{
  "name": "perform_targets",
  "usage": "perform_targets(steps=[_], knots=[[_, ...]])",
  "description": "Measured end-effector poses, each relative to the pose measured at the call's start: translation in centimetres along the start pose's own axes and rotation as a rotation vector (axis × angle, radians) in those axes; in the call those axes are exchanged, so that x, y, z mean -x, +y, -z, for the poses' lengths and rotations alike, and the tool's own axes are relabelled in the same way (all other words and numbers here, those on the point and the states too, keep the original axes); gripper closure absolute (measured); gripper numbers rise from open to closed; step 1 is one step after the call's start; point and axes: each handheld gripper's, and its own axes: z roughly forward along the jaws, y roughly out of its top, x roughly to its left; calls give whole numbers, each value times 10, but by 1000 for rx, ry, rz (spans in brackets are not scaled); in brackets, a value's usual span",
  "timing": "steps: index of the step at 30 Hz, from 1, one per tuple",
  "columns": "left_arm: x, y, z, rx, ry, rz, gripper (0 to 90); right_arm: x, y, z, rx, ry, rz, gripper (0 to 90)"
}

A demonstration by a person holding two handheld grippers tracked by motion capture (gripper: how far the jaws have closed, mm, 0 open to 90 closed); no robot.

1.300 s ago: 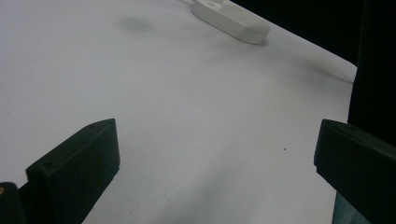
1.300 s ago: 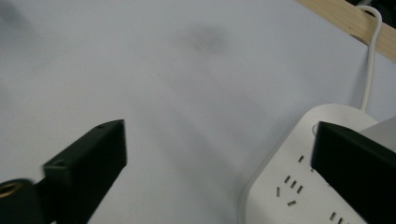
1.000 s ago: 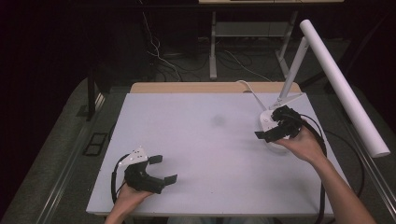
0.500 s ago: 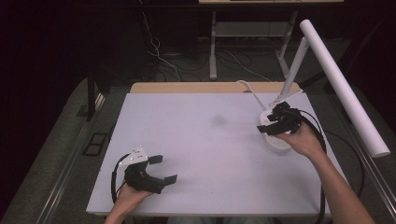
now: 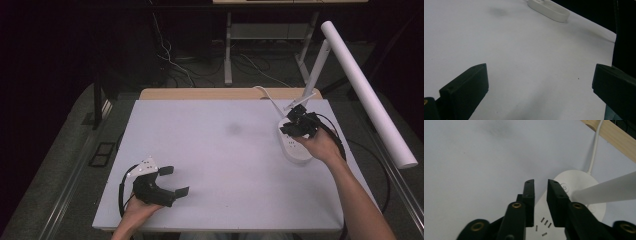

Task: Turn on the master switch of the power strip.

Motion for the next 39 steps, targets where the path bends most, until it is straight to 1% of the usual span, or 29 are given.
perform_targets(steps=[1, 2, 3, 4, 6, 8, 12, 14, 18, 20, 25, 27, 29, 30, 35, 38, 39], knots=[[0, 0, 0, 1, 1, 0, 0, 1, 0, -1, -5, -4, 1, 792], [0, 0, 0, 1, 1, 0, 0, 1, 0, -1, -5, -4, 1, 792], [0, 0, 0, 1, 1, 0, 0, 2, 1, -4, -16, -15, 1, 840], [-1, 0, 1, 3, 2, 1, 0, 2, 1, -4, -16, -15, 1, 840], [-1, 0, 1, 4, 2, 2, 0, 3, 1, -5, -16, -20, -1, 876], [-2, 0, 1, 6, 3, 5, 0, 4, 2, -8, -19, -26, 6, 892], [-3, 0, 2, 8, 5, 7, 0, 5, 6, -13, -47, -42, 6, 892], [-3, 0, 2, 7, 5, 7, 0, 6, 7, -16, -49, -49, 10, 893], [-4, 0, 3, 7, 4, 9, 0, 7, 10, -20, -56, -56, -2, 893], [-4, 0, 3, 6, 5, 8, 0, 8, 10, -21, -59, -55, 6, 894], [-5, 0, 4, 6, 4, 5, 0, 10, 12, -27, -70, -68, -9, 894], [-5, 0, 4, 6, 6, 7, 0, 11, 12, -31, -81, -80, -17, 894], [-5, 0, 4, 5, 7, 8, 0, 11, 12, -33, -86, -86, -14, 894], [-5, 0, 4, 5, 7, 8, 0, 12, 11, -36, -95, -100, -13, 894], [-7, 0, 4, 14, 6, 15, 0, 16, 11, -42, -99, -118, -19, 894], [-7, 0, 4, 13, 7, 15, 0, 18, 10, -45, -98, -122, -14, 894], [-7, 0, 4, 13, 8, 14, 0, 18, 10, -47, -99, -122, -19, 894]])
